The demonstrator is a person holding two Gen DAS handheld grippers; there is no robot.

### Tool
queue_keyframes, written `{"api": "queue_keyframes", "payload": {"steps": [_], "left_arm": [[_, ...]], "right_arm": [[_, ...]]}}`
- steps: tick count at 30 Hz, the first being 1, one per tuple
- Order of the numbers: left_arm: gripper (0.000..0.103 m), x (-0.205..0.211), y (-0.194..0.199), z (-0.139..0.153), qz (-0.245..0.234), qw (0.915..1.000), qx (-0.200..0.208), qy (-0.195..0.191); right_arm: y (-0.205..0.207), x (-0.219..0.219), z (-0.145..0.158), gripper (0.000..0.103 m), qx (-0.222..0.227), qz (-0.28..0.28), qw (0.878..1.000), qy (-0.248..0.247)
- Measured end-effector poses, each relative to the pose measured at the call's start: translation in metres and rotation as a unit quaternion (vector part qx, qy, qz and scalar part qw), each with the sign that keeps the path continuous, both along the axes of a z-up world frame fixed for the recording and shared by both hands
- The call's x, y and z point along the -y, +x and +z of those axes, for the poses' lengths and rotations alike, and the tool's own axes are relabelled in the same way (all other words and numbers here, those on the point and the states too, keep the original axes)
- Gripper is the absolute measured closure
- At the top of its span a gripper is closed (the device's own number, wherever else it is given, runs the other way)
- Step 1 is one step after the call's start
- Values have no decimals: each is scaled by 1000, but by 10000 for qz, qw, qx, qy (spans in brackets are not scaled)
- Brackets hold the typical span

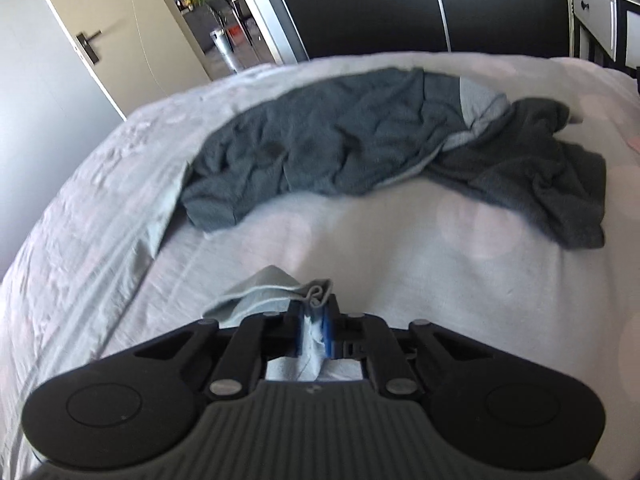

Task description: Fold clothes

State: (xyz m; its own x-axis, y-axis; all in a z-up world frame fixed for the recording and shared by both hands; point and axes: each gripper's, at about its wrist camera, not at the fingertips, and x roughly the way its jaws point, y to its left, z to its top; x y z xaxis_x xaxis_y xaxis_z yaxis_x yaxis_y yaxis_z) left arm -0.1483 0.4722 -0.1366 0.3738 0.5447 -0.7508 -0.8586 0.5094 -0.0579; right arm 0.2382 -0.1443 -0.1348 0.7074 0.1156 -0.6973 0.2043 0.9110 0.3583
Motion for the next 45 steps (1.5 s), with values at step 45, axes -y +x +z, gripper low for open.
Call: {"api": "queue_keyframes", "payload": {"steps": [45], "left_arm": [[83,-8,27,-20,-115,9966,-787,205]], "right_arm": [[126,-84,25,69,373,-34,9851,-1678]]}}
